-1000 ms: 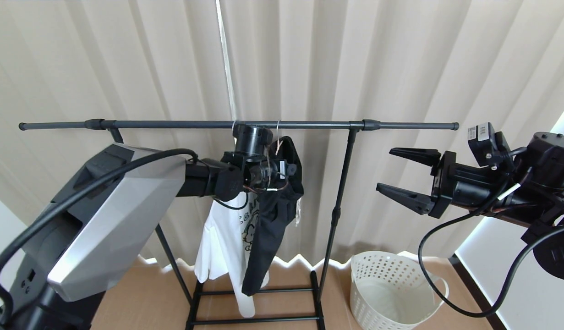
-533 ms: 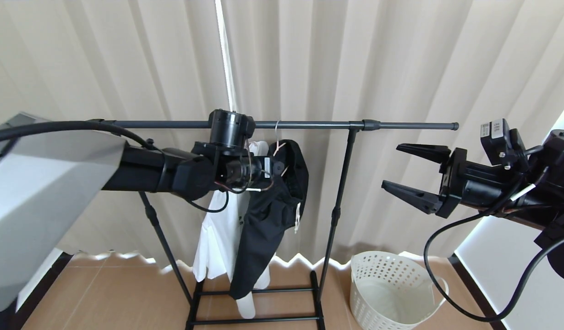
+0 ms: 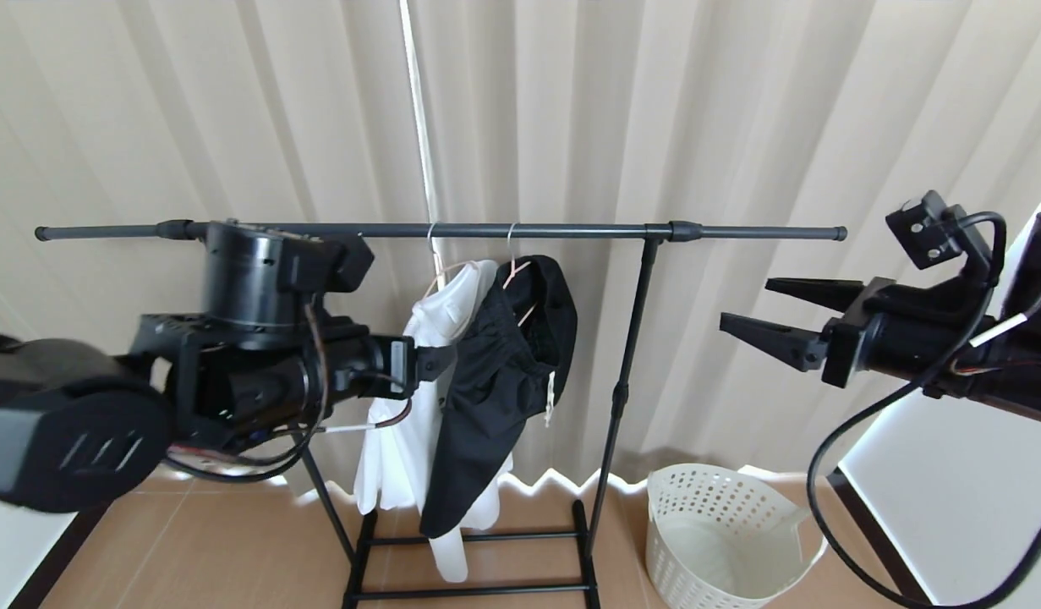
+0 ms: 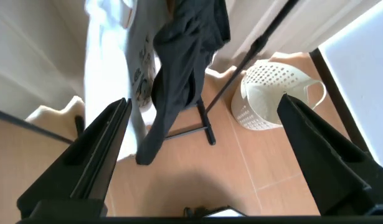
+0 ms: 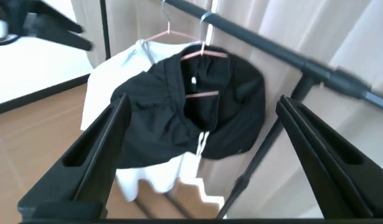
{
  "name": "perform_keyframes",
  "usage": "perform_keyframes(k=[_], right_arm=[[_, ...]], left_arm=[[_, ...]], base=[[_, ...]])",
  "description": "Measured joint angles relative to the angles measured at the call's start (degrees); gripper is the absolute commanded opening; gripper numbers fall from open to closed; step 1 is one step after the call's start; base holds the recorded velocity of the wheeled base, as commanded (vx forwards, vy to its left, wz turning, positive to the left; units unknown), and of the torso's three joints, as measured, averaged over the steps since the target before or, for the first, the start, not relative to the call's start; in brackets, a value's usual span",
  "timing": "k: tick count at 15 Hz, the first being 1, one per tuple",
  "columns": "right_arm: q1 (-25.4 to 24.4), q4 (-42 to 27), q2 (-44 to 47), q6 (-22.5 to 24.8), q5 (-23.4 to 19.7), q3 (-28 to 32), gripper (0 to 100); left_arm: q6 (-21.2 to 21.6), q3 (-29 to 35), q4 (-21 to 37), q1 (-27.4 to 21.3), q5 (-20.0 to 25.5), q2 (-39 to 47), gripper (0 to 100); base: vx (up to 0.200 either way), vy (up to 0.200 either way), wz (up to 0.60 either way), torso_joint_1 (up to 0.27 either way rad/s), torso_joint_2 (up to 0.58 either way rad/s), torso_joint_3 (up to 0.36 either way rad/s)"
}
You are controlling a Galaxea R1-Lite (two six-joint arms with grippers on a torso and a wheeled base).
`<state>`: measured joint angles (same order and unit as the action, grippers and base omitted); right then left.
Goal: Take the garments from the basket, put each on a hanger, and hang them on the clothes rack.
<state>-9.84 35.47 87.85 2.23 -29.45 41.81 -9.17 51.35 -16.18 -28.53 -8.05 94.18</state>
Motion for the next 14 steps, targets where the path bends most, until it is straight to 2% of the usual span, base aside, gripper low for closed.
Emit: perform_keyframes(k=[2,3,5,7,8,10,11,12,14], right_arm=[[-0.83,-10.37,-7.52,-1.22,5.75,-0.26,100],[-1.66,-12.79,-11.56,-1.44,8.41,-3.04,100],[-3.72,-15.2,-21.04,-1.63,12.43,-12.91,100],[-5.71,-16.51,-30.24,-1.48,14.57,-21.97,100],[-6.58,-17.27,-35.23,-0.89,15.14,-26.42,100],[-7.69,-20.86,-46.18,0.91,15.91,-34.79,100],[-7.79,-24.06,-51.02,1.73,16.07,-37.24,100],[-7.68,-27.9,-55.27,2.44,16.26,-38.86,100],[-6.36,-34.72,-63.57,3.6,17.08,-40.5,100]], left_arm=[[3.86,-11.45,-1.89,0.0,0.06,-9.35,100],[6.38,-18.12,-2.56,-0.02,0.2,-14.53,100],[10.75,-32.94,-3.06,-0.22,1.13,-25.72,100],[13.26,-42.56,-3.23,-0.38,3.29,-35.32,100],[13.65,-45.53,-1.33,-0.41,5.01,-40.11,100],[13.62,-49.14,12.0,-0.41,8.25,-49.92,100],[12.78,-50.03,15.56,-0.02,8.89,-53.35,100],[12.18,-50.53,15.77,1.18,8.42,-55.65,100],[11.84,-51.08,15.49,6.64,6.3,-59.43,100]], base=[[0.0,0.0,0.0,0.0,0.0,0.0],[0.0,0.0,0.0,0.0,0.0,0.0],[0.0,0.0,0.0,0.0,0.0,0.0],[0.0,0.0,0.0,0.0,0.0,0.0],[0.0,0.0,0.0,0.0,0.0,0.0],[0.0,0.0,0.0,0.0,0.0,0.0],[0.0,0.0,0.0,0.0,0.0,0.0],[0.0,0.0,0.0,0.0,0.0,0.0],[0.0,0.0,0.0,0.0,0.0,0.0]])
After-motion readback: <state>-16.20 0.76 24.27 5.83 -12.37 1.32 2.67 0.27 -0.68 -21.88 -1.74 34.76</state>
